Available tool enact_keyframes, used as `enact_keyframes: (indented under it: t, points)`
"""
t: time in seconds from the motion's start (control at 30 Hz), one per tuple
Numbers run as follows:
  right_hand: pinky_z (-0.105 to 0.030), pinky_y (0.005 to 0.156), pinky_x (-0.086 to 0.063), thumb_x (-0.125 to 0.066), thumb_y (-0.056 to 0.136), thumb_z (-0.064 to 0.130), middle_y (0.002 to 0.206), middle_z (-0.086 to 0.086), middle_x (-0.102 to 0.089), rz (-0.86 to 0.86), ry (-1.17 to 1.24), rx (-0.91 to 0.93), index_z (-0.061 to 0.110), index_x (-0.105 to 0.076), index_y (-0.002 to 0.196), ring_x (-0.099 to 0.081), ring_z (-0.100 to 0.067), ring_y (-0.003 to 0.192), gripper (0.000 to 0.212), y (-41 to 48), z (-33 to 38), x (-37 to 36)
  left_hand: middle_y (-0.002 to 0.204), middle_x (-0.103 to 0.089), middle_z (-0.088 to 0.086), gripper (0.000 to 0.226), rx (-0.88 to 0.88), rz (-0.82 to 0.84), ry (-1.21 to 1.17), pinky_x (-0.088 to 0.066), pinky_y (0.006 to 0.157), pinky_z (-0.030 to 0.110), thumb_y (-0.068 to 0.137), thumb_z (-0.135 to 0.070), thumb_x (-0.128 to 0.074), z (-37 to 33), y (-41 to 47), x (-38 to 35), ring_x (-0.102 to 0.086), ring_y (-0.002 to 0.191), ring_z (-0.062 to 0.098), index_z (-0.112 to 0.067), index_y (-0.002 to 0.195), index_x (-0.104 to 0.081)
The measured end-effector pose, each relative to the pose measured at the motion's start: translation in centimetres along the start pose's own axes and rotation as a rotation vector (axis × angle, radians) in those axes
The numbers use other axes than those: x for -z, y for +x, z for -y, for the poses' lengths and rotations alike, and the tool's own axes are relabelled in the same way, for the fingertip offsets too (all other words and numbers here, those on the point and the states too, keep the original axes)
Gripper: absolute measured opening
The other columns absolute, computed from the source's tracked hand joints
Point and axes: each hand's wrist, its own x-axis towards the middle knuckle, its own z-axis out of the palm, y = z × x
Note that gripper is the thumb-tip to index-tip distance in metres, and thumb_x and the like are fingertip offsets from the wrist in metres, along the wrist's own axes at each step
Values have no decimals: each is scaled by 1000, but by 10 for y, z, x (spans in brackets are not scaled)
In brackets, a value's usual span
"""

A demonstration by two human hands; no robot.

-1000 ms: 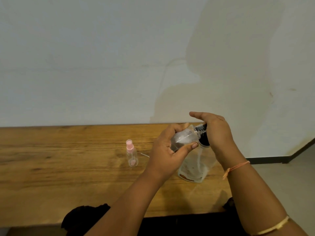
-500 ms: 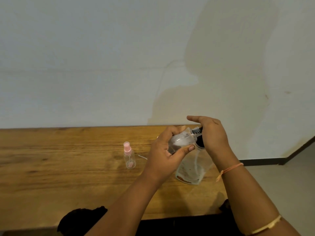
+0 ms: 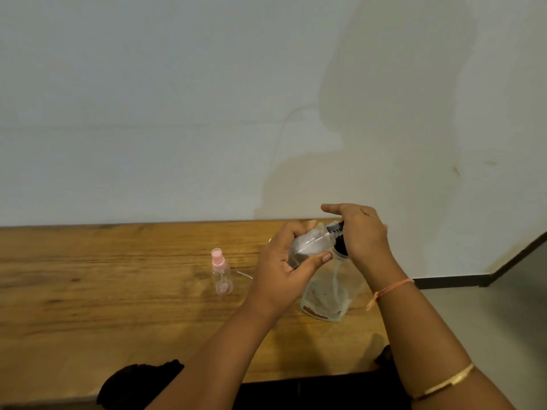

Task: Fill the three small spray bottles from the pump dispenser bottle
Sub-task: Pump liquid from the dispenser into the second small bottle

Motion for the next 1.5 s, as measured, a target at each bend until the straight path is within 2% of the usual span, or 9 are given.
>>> enact_keyframes:
  t: [0.1, 0.27, 0.37, 0.5, 0.63, 0.77, 1.07, 1.33, 1.5]
  points:
    - [-52, 112, -23, -33, 95, 5, 128, -5, -52, -11, 87, 37, 25, -63, 114, -44, -23, 124, 41, 0, -4, -2, 92, -63, -25, 33, -24, -3, 10, -48, 68, 12, 73, -28, -76, -3, 0, 0, -62, 85, -2, -47, 90, -56]
    - [-50, 112, -24, -34, 93, 13, 67, 20, -40, -37, 377, -24, 37, -67, 87, -41, -11, 94, 41, 2, 9, 5, 92, -64, -31, 40, -29, 1, -16, -48, 71, 9, 73, -6, -76, -5, 2, 0, -62, 87, -8, -33, 95, -56]
    - [-50, 112, -22, -33, 96, 12, 84, 20, -44, -37, 298, -7, 35, -67, 90, -46, -15, 105, 42, 2, 4, 4, 95, -65, -26, 35, -39, -2, -9, -52, 74, 16, 72, -22, -78, -2, 3, 0, -63, 89, -2, -42, 91, -58]
    - [-53, 112, -21, -33, 92, -4, 127, -6, -51, -7, 65, 12, 22, -63, 118, -43, -26, 125, 47, 3, -1, -1, 90, -64, -21, 27, -6, 4, 22, -53, 69, 22, 70, -36, -72, -1, 2, -1, -62, 81, 1, -48, 87, -54]
    - [-52, 111, -25, -30, 89, 19, 90, 15, -51, -45, 230, 24, 34, -68, 96, -50, -23, 115, 41, 2, -2, 0, 92, -65, -18, 27, -7, -5, 0, -55, 71, 23, 69, -35, -74, -1, 3, -1, -65, 86, 5, -44, 88, -57]
    - [-51, 110, -22, -35, 90, 18, 58, 24, -43, -47, 393, -15, 40, -68, 79, -42, -2, 75, 40, 3, 4, 5, 99, -66, -23, 39, -40, -16, -17, -50, 76, 12, 71, -11, -79, -1, 4, 1, -63, 97, -3, -37, 91, -57]
    - [-51, 110, -26, -38, 92, 5, 123, -6, -51, -29, -10, 36, 26, -64, 115, -43, -32, 123, 40, 6, -8, -5, 91, -64, -13, 26, 3, -8, 21, -54, 68, 24, 71, -36, -72, 1, 1, 0, -64, 82, 7, -46, 88, -55]
    - [-53, 110, -25, -34, 91, 16, 63, 23, -42, -120, 429, 27, 33, -68, 85, -43, -9, 89, 39, -1, 6, 4, 100, -62, -34, 40, -32, 14, -41, -47, 75, 7, 73, -4, -76, -6, 2, -1, -61, 96, -9, -33, 90, -55]
    - [-51, 111, -24, -32, 89, 24, 81, 26, -45, -90, 356, 17, 39, -64, 77, -49, -17, 109, 37, -2, 2, -1, 100, -65, -22, 33, -5, 0, -20, -51, 75, 15, 71, -30, -76, -2, 2, -1, -63, 95, 1, -47, 91, -57]
